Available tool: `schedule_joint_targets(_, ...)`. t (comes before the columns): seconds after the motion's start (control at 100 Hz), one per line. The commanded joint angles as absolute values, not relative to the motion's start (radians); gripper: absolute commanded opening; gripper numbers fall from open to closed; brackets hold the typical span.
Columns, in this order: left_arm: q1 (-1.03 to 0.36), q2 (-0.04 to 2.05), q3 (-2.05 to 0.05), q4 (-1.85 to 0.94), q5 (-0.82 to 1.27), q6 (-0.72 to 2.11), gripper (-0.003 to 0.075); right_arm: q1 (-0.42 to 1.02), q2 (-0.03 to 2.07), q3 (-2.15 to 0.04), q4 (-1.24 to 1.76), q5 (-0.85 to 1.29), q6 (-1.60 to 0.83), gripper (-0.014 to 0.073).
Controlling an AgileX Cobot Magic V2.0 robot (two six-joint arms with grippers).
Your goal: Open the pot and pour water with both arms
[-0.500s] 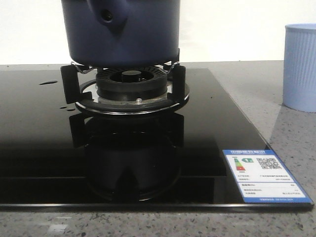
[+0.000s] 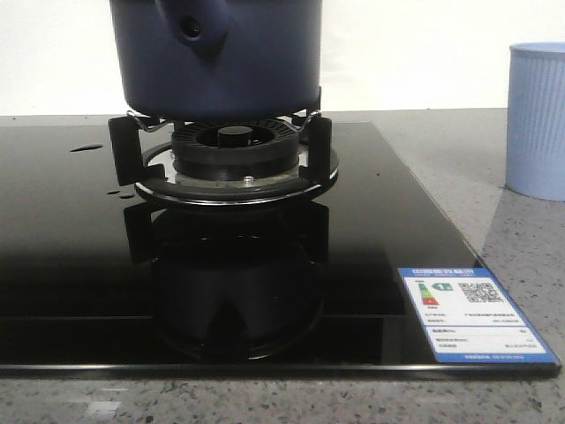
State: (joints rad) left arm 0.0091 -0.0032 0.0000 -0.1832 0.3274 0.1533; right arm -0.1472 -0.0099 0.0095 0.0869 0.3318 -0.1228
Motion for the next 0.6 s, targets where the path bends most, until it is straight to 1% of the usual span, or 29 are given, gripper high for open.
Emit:
schedule_joint_targets(0.0,0.009,0.004,0.034,-0.194,0.274,0.143,-0.0019,-0.154,-0.026,0.037,0.09,0.314,-0.123,-0.0067)
schedule_joint_targets(0.3,0.009,0.004,0.034,-0.16,0.272,0.145,-0.0019,-0.154,-0.026,0.037,0.09,0.314,-0.123,-0.0067)
schedule_joint_targets(0.36,0.009,0.004,0.034,-0.16,0.27,0.145,-0.0019,-0.154,-0.026,0.037,0.034,0.295,-0.125,-0.0067)
schedule_joint_targets(0.41,0.009,0.004,0.034,-0.178,0.265,0.145,-0.0019,-0.154,-0.026,0.037,0.027,0.233,-0.125,-0.0067)
schedule_joint_targets(0.49,0.009,0.004,0.034,-0.284,0.225,0.145,-0.0019,-0.154,-0.026,0.037,0.041,0.058,-0.125,-0.0067)
schedule_joint_targets(0.54,0.009,0.004,0.034,-0.401,0.185,0.145,-0.0019,-0.154,-0.026,0.037,0.061,-0.046,-0.125,-0.0067)
schedule_joint_targets(0.59,0.009,0.004,0.034,-0.591,0.153,0.145,-0.0019,-0.154,-0.026,0.037,0.081,-0.141,-0.123,-0.0067)
